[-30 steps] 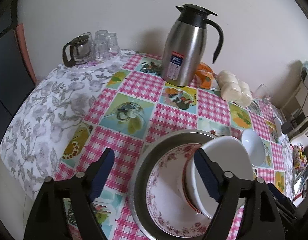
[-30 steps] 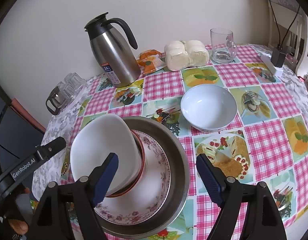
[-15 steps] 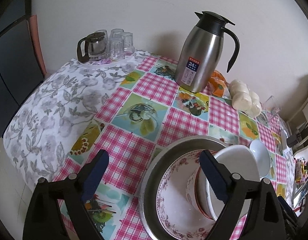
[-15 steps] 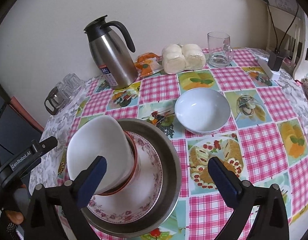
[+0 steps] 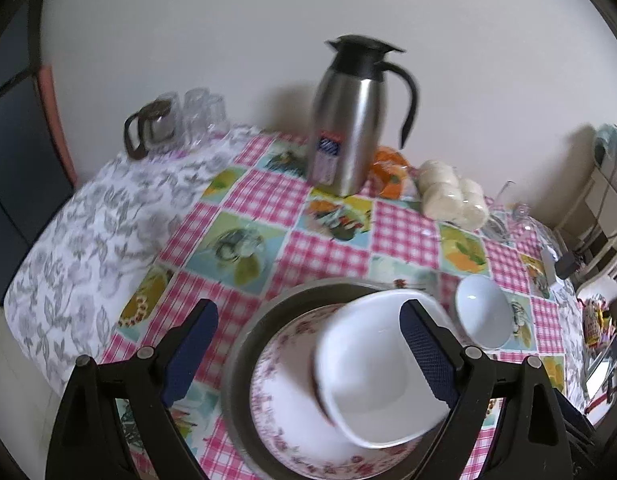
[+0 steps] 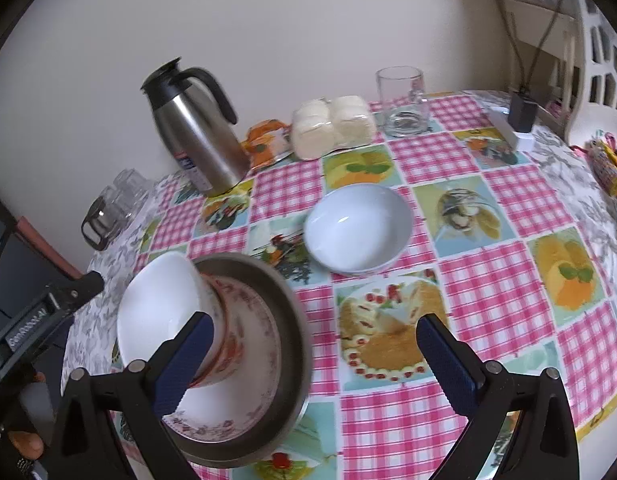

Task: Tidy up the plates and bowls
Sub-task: 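Move both grippers toward the plain white round bowl on the table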

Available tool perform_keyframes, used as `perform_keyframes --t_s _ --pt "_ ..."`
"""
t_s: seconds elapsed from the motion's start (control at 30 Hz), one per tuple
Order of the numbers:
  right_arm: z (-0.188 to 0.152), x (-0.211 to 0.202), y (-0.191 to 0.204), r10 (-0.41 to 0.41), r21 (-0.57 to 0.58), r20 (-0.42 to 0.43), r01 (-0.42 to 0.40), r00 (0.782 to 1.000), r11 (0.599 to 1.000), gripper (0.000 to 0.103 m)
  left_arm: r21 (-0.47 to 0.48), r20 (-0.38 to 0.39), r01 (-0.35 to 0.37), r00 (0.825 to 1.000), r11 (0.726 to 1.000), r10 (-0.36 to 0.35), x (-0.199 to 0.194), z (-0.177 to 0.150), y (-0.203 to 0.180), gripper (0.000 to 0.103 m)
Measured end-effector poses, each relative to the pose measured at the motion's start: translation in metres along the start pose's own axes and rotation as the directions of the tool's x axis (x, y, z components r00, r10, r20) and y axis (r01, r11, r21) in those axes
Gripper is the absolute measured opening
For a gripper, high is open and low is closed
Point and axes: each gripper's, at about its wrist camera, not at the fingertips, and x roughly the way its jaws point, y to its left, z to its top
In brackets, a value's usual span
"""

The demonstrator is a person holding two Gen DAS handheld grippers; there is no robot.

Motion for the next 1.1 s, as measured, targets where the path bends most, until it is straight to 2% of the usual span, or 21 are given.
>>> perform_keyframes --t_s 0.23,0.53,0.87,0.93,0.97,1.1 --pt "0.004 -0.008 -0.038 -0.024 0.068 0.018 0.022 1.000 0.997 0.103 0.071 0.020 0.059 0.998 0.996 -0.061 -0.006 0.000 -0.041 0.092" --pt "0.007 -0.010 -0.089 -0.057 0.168 0.029 0.051 0.998 0.984 0.103 0.148 -0.018 0.153 0.988 0.977 -0.153 0.003 -0.006 -0.097 0.092" --pt "0.012 0.012 -0.117 -0.035 0.229 0.051 0.022 0.998 0.973 0.103 0.214 -0.088 0.213 0.976 0.953 -0.198 0.036 -0.020 -0.150 0.087" --pt "0.014 0.018 -0.121 -0.027 0.254 0.058 0.011 0.998 0.967 0.102 0.210 -0.100 0.222 0.974 0.952 -0.205 0.044 -0.021 -0.154 0.079" --pt "0.015 0.021 -0.122 -0.018 0.261 0.061 0.001 0.998 0.965 0.102 0.205 -0.109 0.228 0.972 0.952 -0.210 0.049 -0.021 -0.155 0.070" --pt "0.019 0.031 -0.121 0.008 0.268 0.070 -0.026 0.998 0.963 0.097 0.204 -0.127 0.229 0.970 0.952 -0.207 0.064 -0.021 -0.159 0.068"
